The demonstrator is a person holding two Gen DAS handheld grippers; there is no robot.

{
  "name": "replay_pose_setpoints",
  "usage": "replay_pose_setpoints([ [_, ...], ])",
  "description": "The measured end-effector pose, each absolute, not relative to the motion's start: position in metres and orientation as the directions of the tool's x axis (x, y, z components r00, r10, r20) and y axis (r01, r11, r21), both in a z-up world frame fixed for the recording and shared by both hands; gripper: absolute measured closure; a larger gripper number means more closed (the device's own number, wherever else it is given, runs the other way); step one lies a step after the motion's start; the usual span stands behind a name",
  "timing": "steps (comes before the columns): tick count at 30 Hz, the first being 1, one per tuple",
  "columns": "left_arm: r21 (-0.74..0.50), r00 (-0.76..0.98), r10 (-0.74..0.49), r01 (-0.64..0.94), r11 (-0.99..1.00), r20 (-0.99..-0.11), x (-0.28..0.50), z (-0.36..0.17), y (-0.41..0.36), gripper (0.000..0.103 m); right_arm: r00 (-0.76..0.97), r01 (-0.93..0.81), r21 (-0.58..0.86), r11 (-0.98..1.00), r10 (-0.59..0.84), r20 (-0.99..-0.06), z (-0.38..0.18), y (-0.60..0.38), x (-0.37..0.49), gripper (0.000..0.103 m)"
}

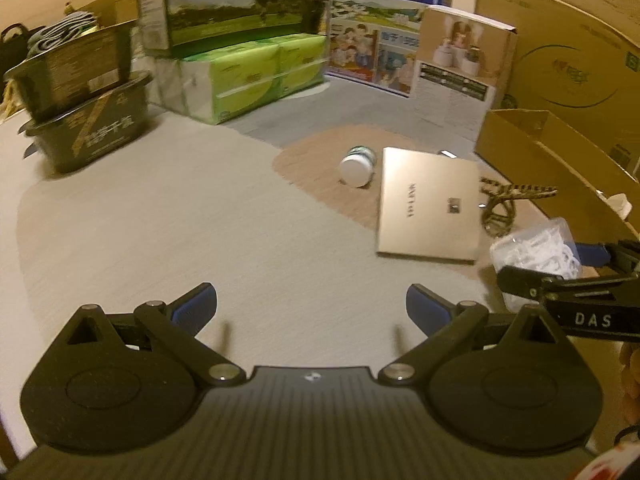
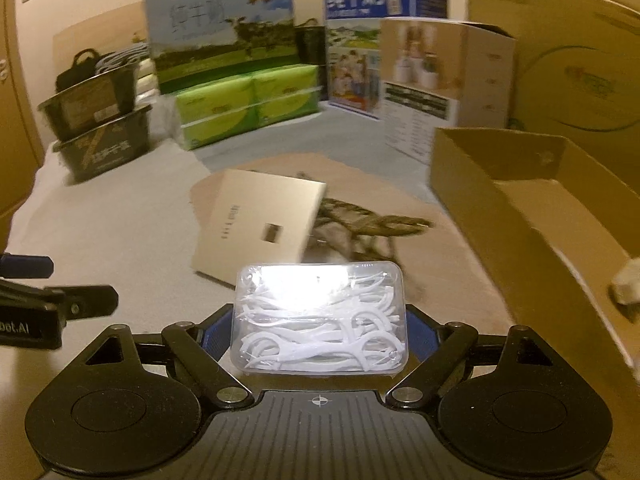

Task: Organize rigid objects
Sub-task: 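Grasp the gold TP-LINK panel with the left tool while the right tool holds the floss box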

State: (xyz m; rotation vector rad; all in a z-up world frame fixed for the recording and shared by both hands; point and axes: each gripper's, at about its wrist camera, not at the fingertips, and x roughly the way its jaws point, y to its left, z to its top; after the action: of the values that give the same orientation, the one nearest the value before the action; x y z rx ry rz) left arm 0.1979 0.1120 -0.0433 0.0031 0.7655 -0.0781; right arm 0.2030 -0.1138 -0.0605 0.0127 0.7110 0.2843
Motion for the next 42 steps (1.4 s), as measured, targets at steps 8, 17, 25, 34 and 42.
replay_pose_setpoints([
  [8,-0.036,0.724,-0.114,0.122,0.992,-0.68,0.219,-0.046,0.08,0.003,0.733,-0.197,0.109,0.974,0.22,-0.643,-0.061,-0.146,0.197,0.017],
  [17,-0.049,0.724,-0.17,0.185,0.981,-0.668,0.248,-0.057,0.047,0.003,0.746,-0.207,0.113,0.972,0.231,-0.624,-0.058,-0.155,0.198,0.017],
  [25,-0.05,0.717,-0.193,0.216,0.975,-0.67,0.266,-0.065,0.036,0.003,0.751,-0.221,0.106,0.969,0.239,-0.615,-0.06,-0.156,0.195,0.017],
  [34,-0.04,0.706,-0.197,0.233,0.972,-0.68,0.285,-0.07,0.026,0.01,0.745,-0.227,0.099,0.969,0.238,-0.623,-0.068,-0.156,0.195,0.017],
  [42,-0.054,0.709,-0.192,0.212,0.976,-0.678,0.27,-0.067,0.035,0.016,0.742,-0.226,0.108,0.968,0.243,-0.625,-0.067,-0.156,0.194,0.017],
])
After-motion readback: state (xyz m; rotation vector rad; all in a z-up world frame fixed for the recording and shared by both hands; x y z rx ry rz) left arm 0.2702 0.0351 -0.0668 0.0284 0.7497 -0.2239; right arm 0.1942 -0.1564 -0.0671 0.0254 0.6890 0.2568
